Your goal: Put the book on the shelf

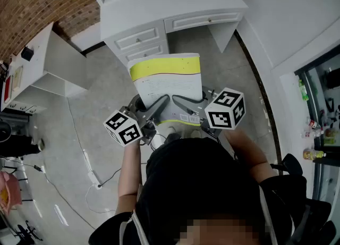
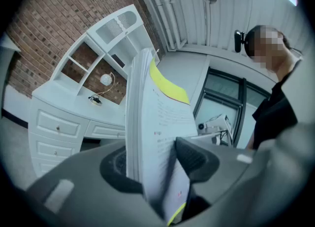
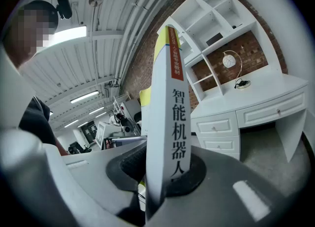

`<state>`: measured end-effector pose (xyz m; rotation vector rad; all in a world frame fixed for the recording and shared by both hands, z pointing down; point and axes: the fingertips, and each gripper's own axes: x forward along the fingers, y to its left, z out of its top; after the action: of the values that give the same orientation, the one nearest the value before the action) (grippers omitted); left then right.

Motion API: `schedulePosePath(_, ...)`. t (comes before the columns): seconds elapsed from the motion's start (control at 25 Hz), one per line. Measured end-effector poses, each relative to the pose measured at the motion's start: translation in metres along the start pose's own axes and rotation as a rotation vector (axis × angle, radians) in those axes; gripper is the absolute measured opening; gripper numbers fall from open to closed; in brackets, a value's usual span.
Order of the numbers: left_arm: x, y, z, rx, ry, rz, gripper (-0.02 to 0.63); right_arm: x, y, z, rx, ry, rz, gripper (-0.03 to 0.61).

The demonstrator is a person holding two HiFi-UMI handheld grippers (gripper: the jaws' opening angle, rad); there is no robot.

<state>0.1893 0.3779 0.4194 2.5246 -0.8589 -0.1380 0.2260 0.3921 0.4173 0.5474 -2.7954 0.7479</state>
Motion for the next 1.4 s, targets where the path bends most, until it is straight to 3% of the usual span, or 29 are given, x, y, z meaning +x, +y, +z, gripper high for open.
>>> schedulePosePath(0.72,0.000,-0.003,0.000,0.020,0.006,0.017,0.209,-0.004,0.002,-0.002,0.054,-0.019,0.000,0.066)
schedulePosePath(0.96,0.000,0.018,0.007,0.058,-0.045,0.168,0.370,-0.009,-0.002,0.006,0.060,-0.062,-0.020,0.065)
schedulePosePath(1.12,-0.001,0.027,0.011,0.165,-0.040,0.283,0.385,-0.008,-0.017,0.010,0.055,-0.072,-0.089,0.066)
schedulePosePath(1.2,-0.004,0.029,0.015,0.144,-0.056,0.286,0.341,-0.008,-0.025,0.012,0.083,-0.093,-0.110,0.066)
schedulePosePath(1.4,-0.012,0.037,0.031,0.162,-0.110,0.346,0.099,0.000,-0.036,0.023,0.072,-0.116,-0.161,0.065)
